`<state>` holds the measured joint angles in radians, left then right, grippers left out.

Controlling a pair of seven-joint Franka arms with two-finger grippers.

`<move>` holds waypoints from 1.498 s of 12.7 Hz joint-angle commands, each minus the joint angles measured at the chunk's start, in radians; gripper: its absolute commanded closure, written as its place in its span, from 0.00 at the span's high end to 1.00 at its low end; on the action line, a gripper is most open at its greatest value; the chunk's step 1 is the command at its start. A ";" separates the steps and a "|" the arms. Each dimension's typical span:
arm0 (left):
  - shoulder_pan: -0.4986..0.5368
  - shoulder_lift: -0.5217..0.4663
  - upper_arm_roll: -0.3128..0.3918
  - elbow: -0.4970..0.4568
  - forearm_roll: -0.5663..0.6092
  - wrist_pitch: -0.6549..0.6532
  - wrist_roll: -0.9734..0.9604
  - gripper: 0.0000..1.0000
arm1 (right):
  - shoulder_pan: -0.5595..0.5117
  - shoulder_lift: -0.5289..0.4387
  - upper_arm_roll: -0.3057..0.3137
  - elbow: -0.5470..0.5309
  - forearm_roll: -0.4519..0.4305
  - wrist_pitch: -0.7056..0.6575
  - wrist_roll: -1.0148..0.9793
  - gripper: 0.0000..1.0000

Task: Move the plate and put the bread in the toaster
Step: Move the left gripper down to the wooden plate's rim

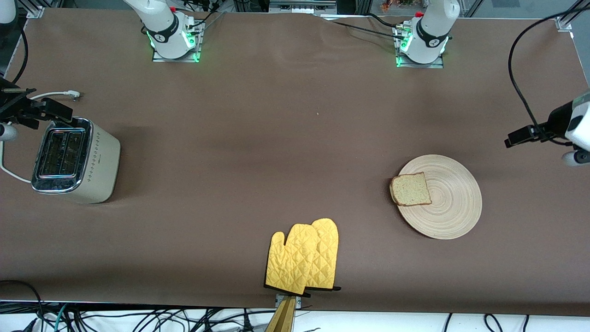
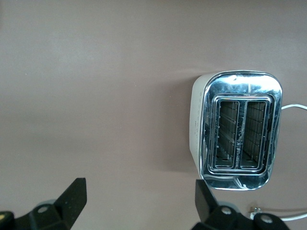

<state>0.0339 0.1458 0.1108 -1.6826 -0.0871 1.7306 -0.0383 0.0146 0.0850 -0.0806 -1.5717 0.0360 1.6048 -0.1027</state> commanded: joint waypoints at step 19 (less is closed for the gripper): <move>0.224 0.635 0.087 0.113 -0.775 0.043 0.838 1.00 | -0.002 -0.013 0.005 -0.004 -0.004 -0.006 0.015 1.00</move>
<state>0.2542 0.7466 0.2016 -1.5998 -0.8110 1.8001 0.7776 0.0149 0.0848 -0.0799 -1.5716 0.0360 1.6043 -0.1017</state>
